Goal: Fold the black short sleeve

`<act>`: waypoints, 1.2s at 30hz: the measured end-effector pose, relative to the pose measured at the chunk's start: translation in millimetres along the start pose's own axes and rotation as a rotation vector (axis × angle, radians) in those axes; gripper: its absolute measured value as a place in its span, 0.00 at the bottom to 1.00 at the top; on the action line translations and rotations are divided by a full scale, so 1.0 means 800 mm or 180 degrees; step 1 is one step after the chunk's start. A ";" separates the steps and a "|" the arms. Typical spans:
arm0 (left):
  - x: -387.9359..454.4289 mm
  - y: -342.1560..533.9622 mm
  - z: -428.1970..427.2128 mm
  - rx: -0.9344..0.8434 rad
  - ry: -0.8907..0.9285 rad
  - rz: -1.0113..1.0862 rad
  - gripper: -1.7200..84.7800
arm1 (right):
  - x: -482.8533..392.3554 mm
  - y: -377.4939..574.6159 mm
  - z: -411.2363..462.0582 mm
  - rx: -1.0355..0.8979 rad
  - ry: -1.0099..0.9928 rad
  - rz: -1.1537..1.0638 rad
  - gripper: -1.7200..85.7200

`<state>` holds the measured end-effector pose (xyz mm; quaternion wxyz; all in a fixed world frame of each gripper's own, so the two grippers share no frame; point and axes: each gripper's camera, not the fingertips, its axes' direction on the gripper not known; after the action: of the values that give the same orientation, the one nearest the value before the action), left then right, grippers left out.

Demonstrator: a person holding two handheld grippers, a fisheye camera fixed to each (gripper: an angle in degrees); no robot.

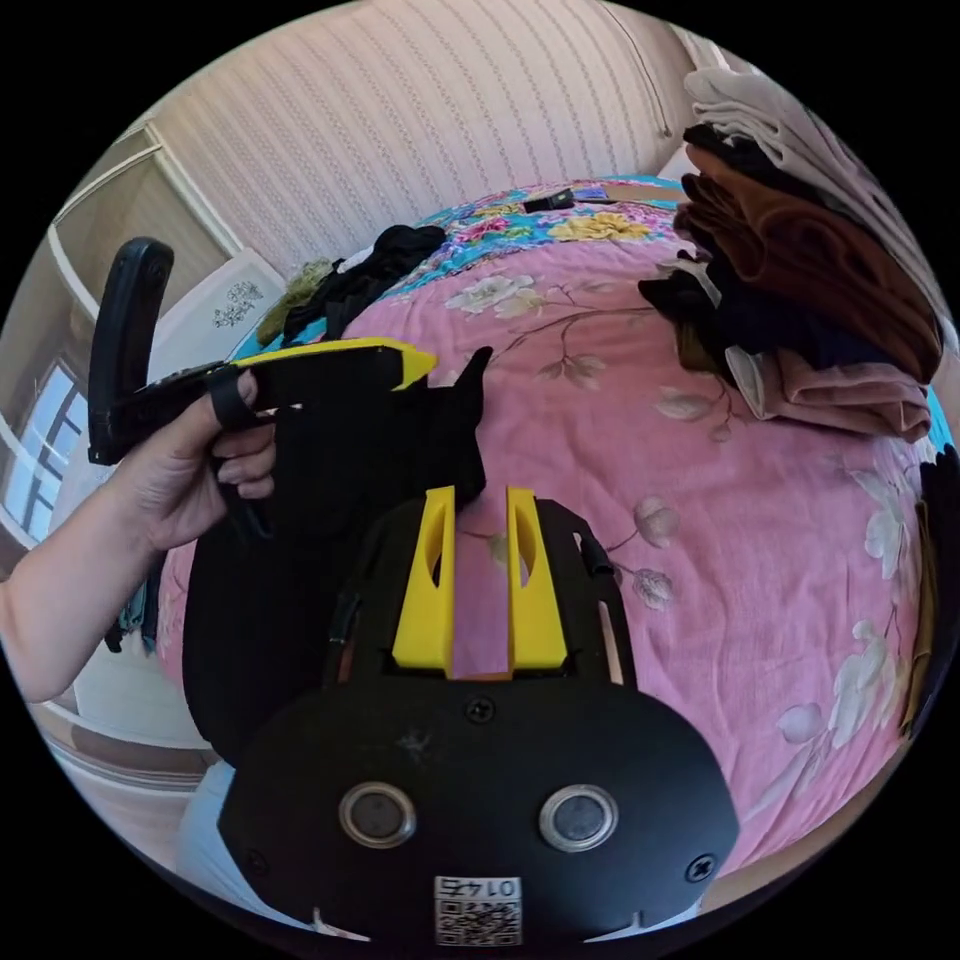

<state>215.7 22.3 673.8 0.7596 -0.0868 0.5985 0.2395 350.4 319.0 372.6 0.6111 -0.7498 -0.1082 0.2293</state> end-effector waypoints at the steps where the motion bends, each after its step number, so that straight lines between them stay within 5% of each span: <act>1: -0.009 -0.015 0.027 -0.0126 -0.0028 -0.0027 0.12 | 0.006 -0.011 0.008 -0.0096 -0.0038 0.0090 0.09; 6: -0.042 -0.047 0.095 -0.0587 0.0090 0.0029 0.03 | 0.013 -0.041 0.016 -0.0186 -0.0433 0.0170 0.04; 12: -0.066 -0.076 0.086 -0.0463 0.0120 0.0154 0.01 | 0.023 -0.062 -0.013 -0.0016 -0.0759 0.0348 0.02; 21: -0.128 -0.091 0.156 -0.0786 0.0253 0.0125 0.03 | 0.000 -0.100 0.032 -0.0310 -0.0338 0.0396 0.02; 30: -0.267 0.010 -0.102 0.0160 0.0534 -0.0453 0.08 | -0.037 -0.147 0.023 -0.0603 0.0138 0.0007 0.03; 36: -0.438 0.226 -0.276 0.0288 -0.0571 -0.2029 0.06 | -0.168 -0.212 0.031 -0.0686 0.0189 -0.1062 0.02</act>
<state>-119.9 -4.1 975.4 0.8490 -0.2143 0.4820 -0.0303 241.3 320.2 561.1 0.5598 -0.7890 -0.2367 0.0898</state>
